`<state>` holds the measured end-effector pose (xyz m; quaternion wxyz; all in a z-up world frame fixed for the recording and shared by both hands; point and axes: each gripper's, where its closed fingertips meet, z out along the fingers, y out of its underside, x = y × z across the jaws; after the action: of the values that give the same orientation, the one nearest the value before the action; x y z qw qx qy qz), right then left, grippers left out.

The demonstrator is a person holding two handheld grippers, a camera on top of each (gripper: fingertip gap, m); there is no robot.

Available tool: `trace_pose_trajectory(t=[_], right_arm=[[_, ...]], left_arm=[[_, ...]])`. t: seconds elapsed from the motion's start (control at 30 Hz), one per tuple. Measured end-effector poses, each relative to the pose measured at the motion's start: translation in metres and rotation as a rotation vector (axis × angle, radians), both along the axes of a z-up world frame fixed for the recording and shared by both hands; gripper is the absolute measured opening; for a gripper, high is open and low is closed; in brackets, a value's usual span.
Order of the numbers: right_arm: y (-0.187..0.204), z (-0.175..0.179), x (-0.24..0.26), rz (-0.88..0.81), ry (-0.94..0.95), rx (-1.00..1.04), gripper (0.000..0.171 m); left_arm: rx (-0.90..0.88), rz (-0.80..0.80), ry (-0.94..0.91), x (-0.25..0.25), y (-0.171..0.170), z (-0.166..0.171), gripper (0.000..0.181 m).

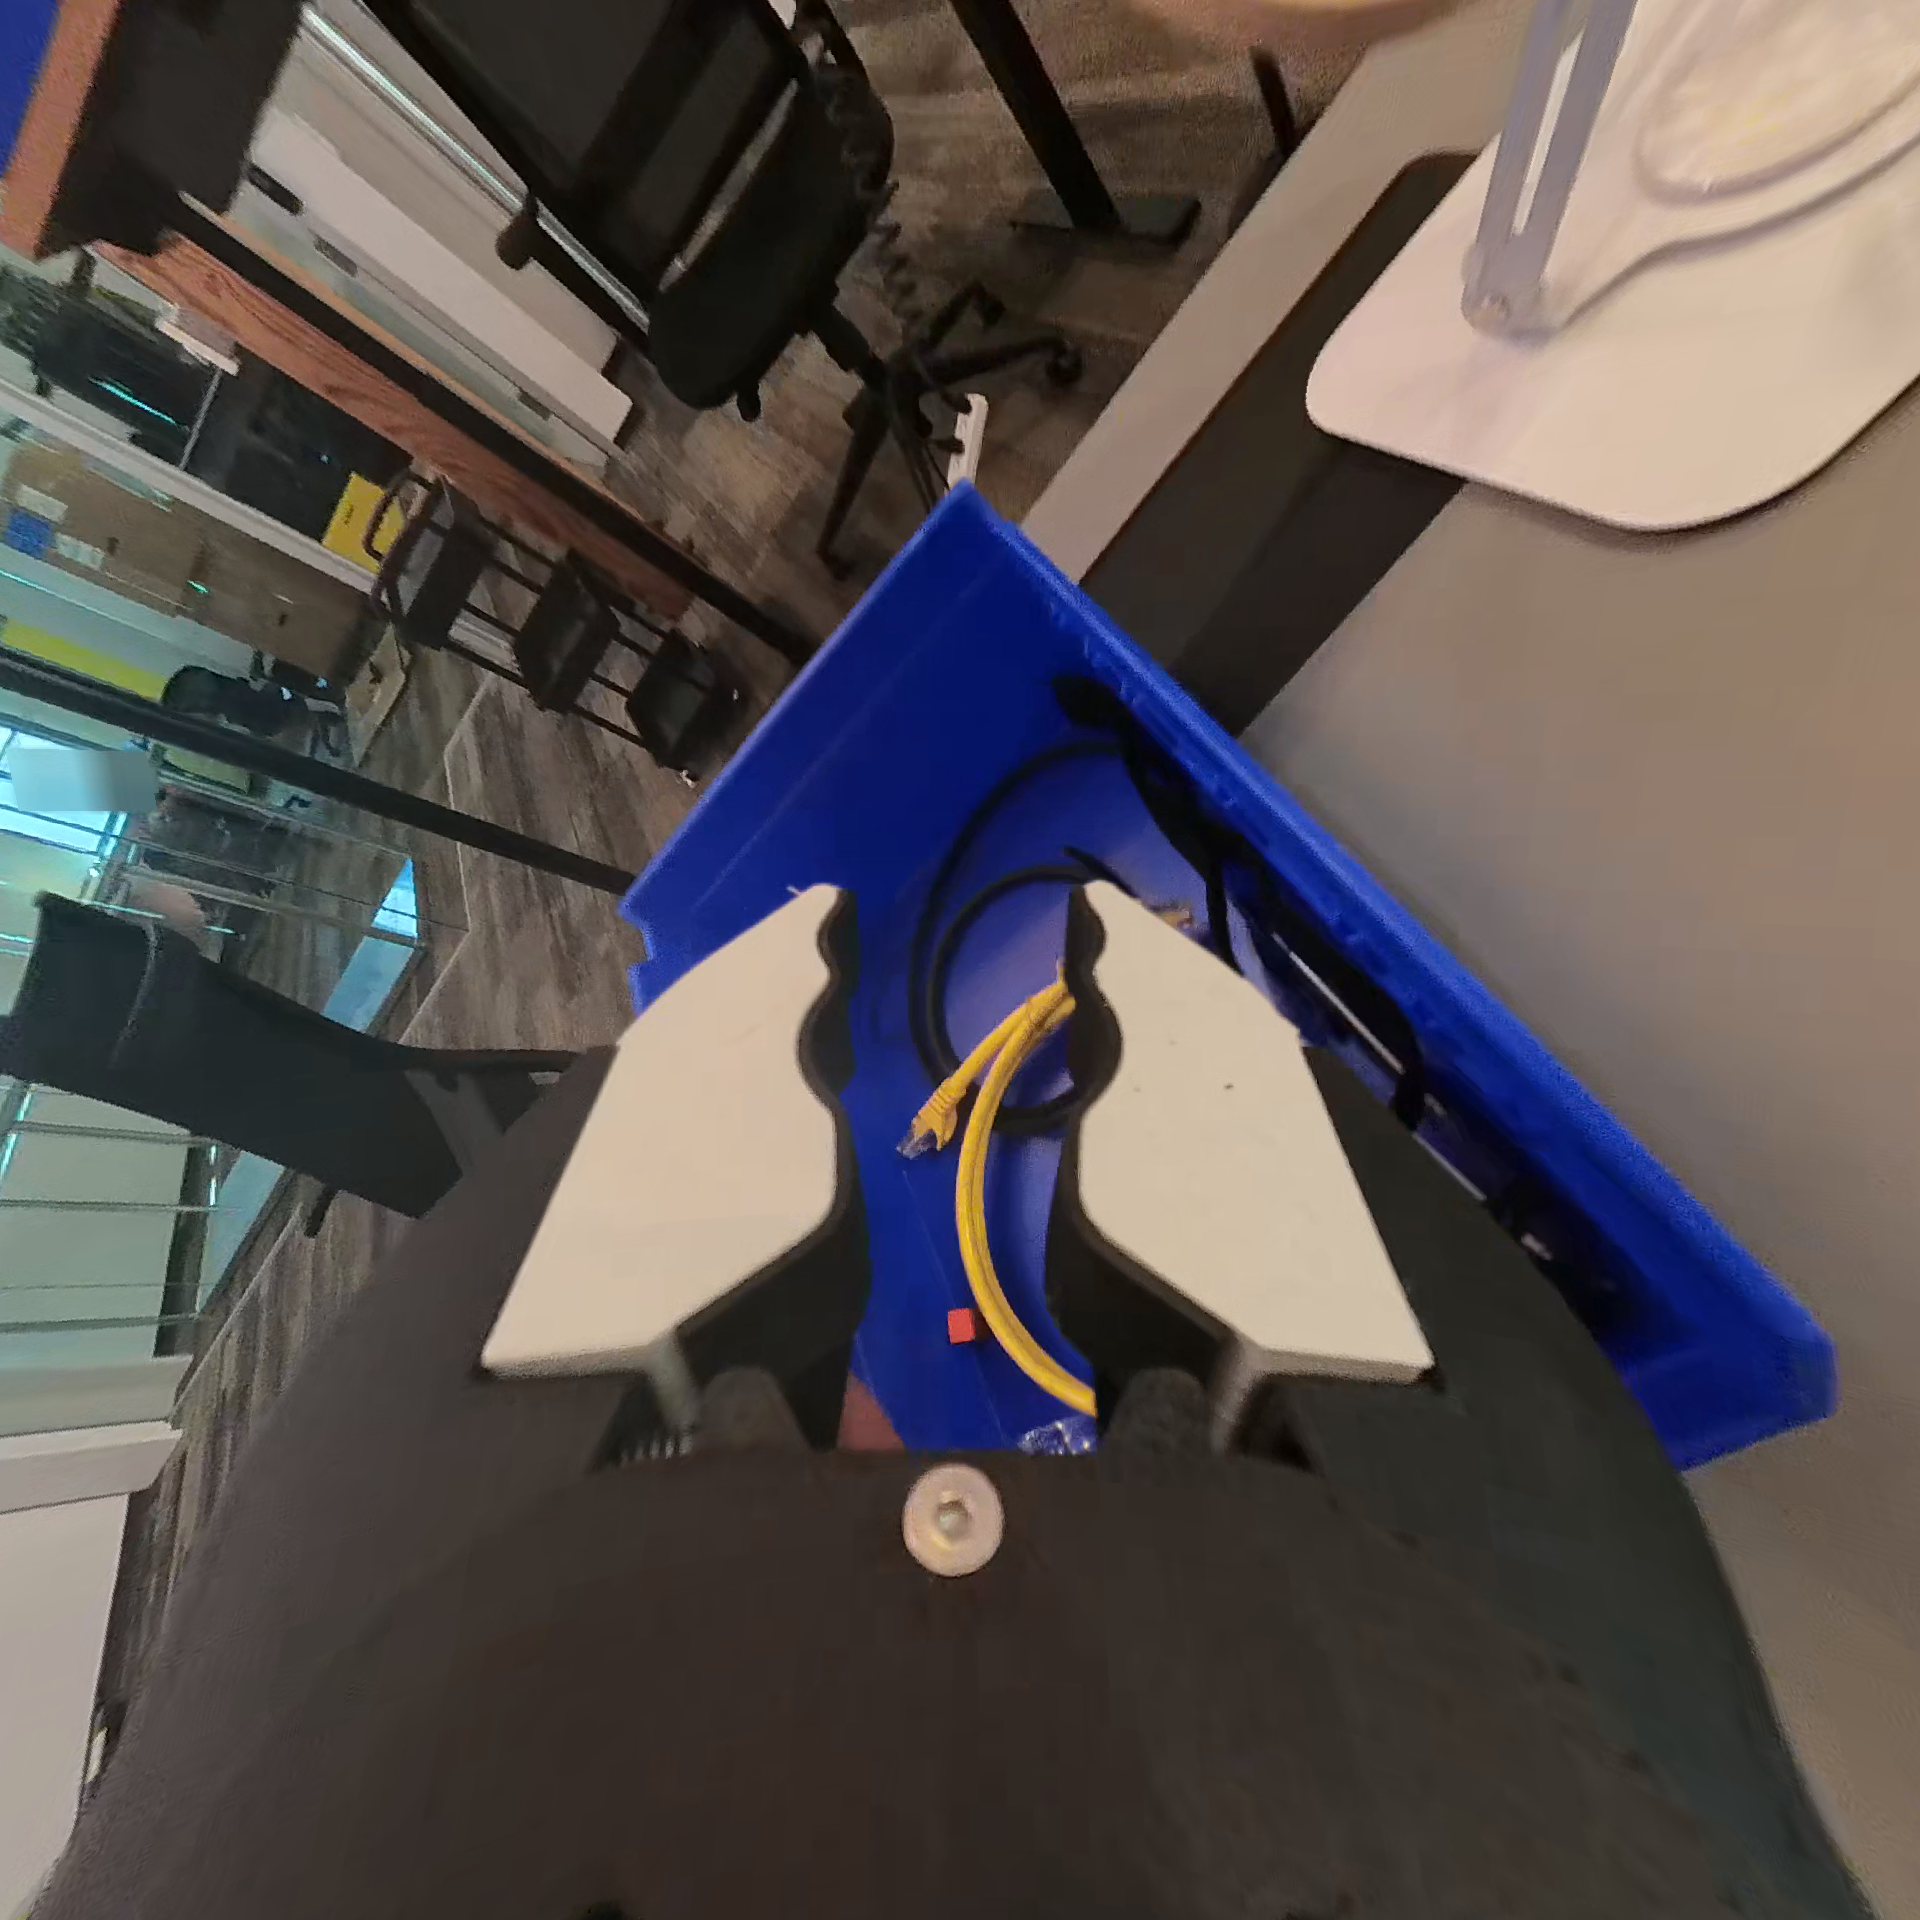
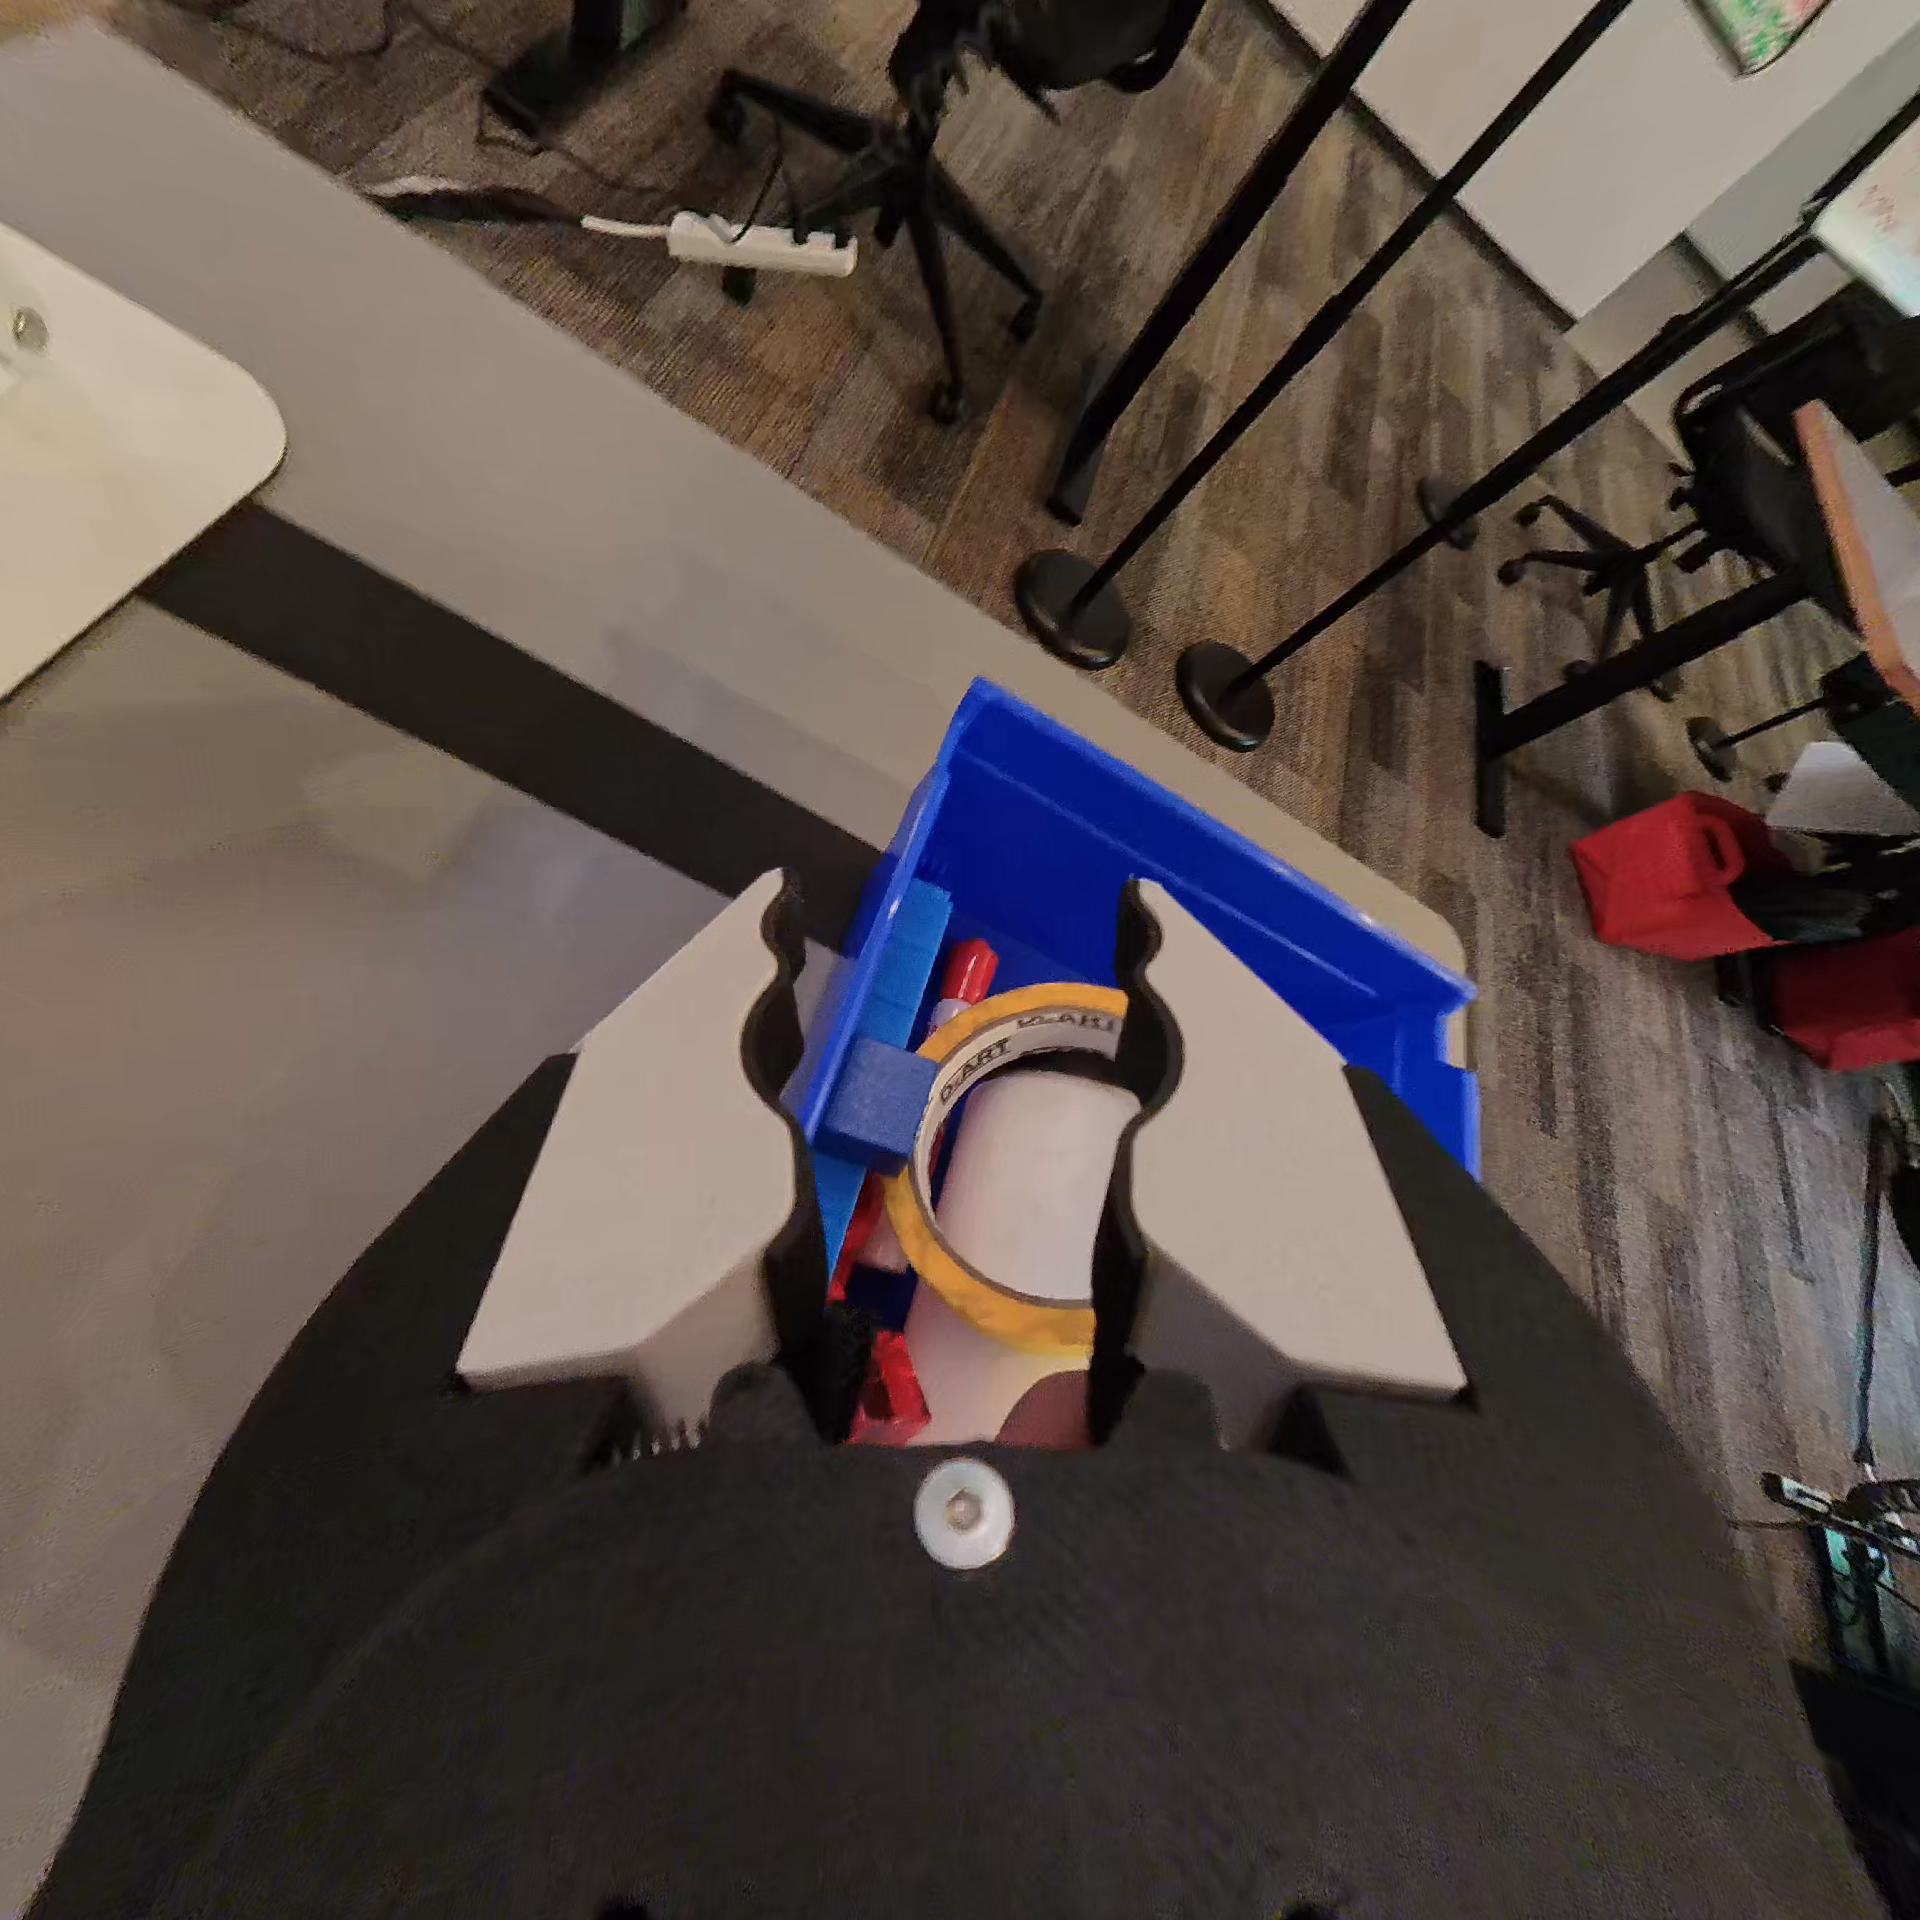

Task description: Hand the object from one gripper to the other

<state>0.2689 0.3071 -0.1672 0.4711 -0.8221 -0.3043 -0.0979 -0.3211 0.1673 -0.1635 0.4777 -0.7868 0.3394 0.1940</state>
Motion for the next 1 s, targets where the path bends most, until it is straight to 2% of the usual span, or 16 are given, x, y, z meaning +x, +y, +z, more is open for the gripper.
trace_pose_trajectory(t=[0.1, 0.33, 0.43, 0.57, 0.63, 0.73, 0.83, 1.0], right_arm=[[0.002, 0.015, -0.003, -0.014, 0.020, 0.062, 0.053], [0.004, 0.025, -0.014, -0.009, -0.008, 0.112, 0.050], [0.004, 0.027, -0.020, 0.003, -0.010, 0.116, 0.050], [0.004, 0.029, -0.024, 0.016, -0.009, 0.127, 0.050], [0.004, 0.029, -0.027, 0.023, -0.014, 0.126, 0.050], [0.004, 0.027, -0.030, 0.031, -0.028, 0.125, 0.050], [0.003, 0.027, -0.033, 0.036, -0.034, 0.127, 0.050], [0.002, 0.033, -0.036, 0.047, -0.031, 0.147, 0.049]], left_arm=[[-0.065, 0.000, -0.018, -0.007, 0.001, -0.020, 0.035], [-0.265, -0.029, -0.046, -0.010, -0.003, -0.073, 0.013], [-0.324, -0.049, -0.125, -0.005, -0.009, -0.079, 0.017], [-0.453, -0.055, -0.266, 0.004, -0.022, -0.089, 0.040], [-0.512, -0.013, -0.290, 0.003, -0.023, -0.101, 0.043], [-0.575, 0.030, -0.321, 0.005, -0.020, -0.117, 0.037], [-0.597, 0.028, -0.356, 0.011, -0.019, -0.121, 0.005], [-0.519, 0.080, -0.332, -0.006, -0.014, -0.106, 0.003]])
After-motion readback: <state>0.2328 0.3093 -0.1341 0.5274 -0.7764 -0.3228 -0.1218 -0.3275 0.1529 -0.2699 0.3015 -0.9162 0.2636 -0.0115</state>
